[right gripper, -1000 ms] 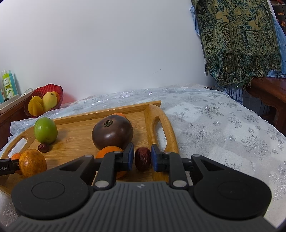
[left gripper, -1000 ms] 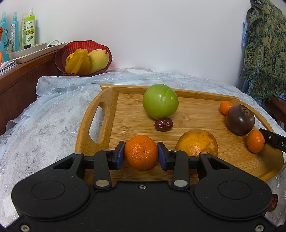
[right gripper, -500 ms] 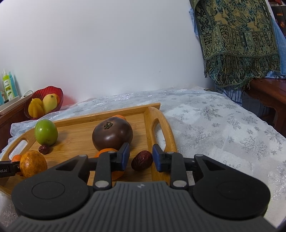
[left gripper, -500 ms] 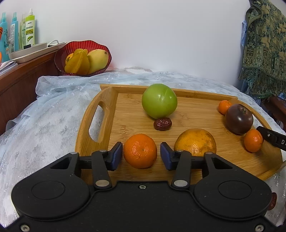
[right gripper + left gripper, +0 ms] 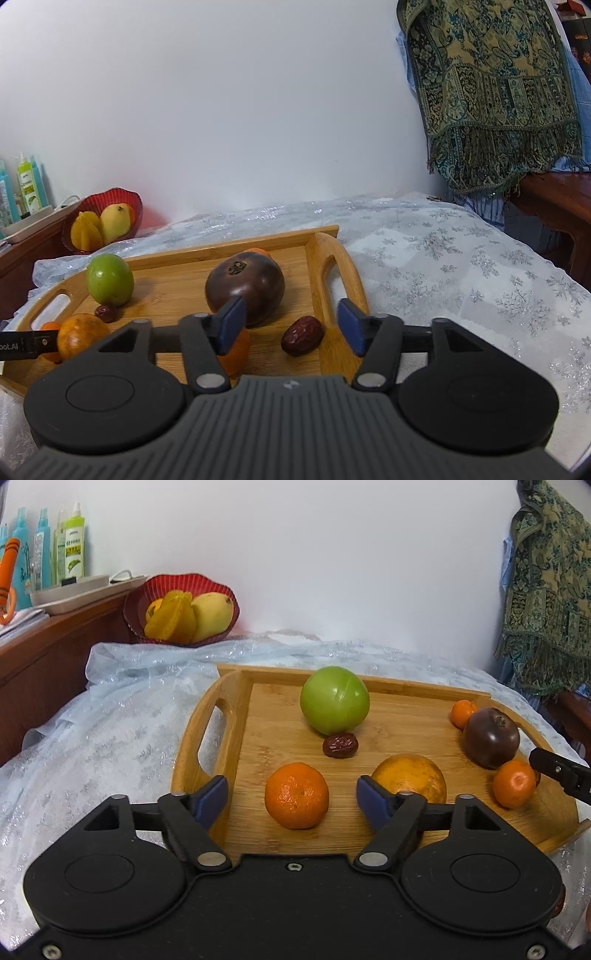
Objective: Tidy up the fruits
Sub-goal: 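Open the left tool on the mandarin while the right tool releases the red date, then withdraw both tools from the tray toward the red dates on the sheet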
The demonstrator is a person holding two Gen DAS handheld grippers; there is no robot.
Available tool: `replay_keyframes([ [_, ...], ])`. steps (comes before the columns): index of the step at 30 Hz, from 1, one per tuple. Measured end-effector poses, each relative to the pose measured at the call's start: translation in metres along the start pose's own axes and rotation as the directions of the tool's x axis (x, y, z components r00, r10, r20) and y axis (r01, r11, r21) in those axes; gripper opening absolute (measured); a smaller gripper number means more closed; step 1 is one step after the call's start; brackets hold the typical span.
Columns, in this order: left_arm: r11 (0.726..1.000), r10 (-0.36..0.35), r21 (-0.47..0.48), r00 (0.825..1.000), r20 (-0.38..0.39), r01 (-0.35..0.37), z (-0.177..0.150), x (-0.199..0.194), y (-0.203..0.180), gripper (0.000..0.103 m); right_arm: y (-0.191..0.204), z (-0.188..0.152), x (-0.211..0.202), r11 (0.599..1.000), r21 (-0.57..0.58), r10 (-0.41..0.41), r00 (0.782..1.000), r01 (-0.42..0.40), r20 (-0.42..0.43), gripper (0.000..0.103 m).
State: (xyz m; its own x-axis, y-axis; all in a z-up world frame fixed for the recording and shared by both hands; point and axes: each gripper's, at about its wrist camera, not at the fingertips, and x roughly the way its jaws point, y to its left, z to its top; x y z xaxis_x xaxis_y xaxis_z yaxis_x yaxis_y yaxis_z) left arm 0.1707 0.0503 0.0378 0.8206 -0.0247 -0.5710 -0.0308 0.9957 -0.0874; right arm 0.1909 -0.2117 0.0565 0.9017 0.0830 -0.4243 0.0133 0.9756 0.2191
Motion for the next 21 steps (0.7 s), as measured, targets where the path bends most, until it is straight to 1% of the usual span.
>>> replay_keyframes([
  [3, 1.0, -0.01, 0.003, 1.0, 0.011, 0.01, 0.0, -0.004, -0.001, 0.081, 0.002, -0.001, -0.004, 1.0, -0.008, 0.016, 1.0, -0.016, 0.017, 0.087],
  [5, 1.0, -0.009, 0.003, 1.0, 0.013, 0.009, -0.001, -0.006, -0.002, 0.083, 0.004, -0.001, -0.006, 1.0, -0.019, 0.022, 0.999, -0.021, 0.027, 0.09],
  [7, 1.0, -0.01, 0.0, 1.0, 0.013, 0.01, -0.002, -0.008, -0.002, 0.084, 0.006, -0.002, -0.008, 0.999, -0.028, 0.025, 0.999, -0.024, 0.033, 0.091],
  [9, 1.0, -0.01, -0.009, 1.0, 0.017, 0.011, -0.004, -0.011, 0.0, 0.089, 0.007, -0.003, -0.009, 0.999, -0.031, 0.026, 0.999, -0.025, 0.035, 0.094],
  [11, 1.0, -0.01, -0.024, 1.0, 0.021, 0.011, -0.005, -0.014, 0.001, 0.092, 0.007, -0.004, -0.012, 0.999, -0.027, 0.024, 0.999, -0.023, 0.04, 0.097],
  [14, 0.999, -0.01, -0.046, 1.0, 0.024, 0.011, -0.005, -0.019, 0.005, 0.095, 0.005, -0.005, -0.016, 1.0, -0.007, 0.025, 0.998, -0.025, 0.057, 0.103],
  [21, 0.998, -0.017, -0.061, 0.999, 0.038, 0.019, -0.01, -0.032, 0.007, 0.099, -0.001, -0.009, -0.027, 0.999, 0.035, 0.012, 0.997, -0.014, 0.072, 0.103],
])
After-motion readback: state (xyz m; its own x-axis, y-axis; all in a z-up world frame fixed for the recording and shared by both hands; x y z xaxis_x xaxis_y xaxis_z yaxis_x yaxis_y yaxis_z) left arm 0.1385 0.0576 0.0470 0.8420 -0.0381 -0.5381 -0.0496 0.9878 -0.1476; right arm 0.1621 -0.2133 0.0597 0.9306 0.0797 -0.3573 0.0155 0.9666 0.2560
